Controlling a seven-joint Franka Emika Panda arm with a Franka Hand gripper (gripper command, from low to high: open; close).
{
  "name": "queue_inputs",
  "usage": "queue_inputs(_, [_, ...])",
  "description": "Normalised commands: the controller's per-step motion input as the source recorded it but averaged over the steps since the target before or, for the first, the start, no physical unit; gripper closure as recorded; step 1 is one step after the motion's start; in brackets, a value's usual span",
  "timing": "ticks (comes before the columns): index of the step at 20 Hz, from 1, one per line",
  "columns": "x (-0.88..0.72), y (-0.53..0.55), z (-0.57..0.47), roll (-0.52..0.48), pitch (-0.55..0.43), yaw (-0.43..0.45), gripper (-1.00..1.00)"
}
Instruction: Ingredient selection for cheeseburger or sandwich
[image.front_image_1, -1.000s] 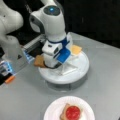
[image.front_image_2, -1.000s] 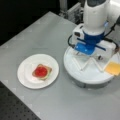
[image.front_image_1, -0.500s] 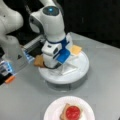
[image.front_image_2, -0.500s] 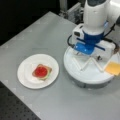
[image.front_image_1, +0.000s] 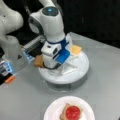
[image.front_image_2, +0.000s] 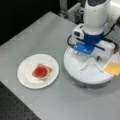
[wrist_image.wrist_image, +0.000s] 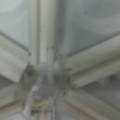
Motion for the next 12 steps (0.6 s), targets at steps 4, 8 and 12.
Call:
queue_inputs(4, [-0.26, 0.02, -0.15, -0.162, -0.161, 0.074, -1.0])
queue_inputs(8, [-0.28, 0.08, -0.2, -0.171, -0.168, 0.066, -1.0])
queue_inputs(12, [-0.28, 0.12, -0.22, -0.172, -0.172, 0.056, -1.0])
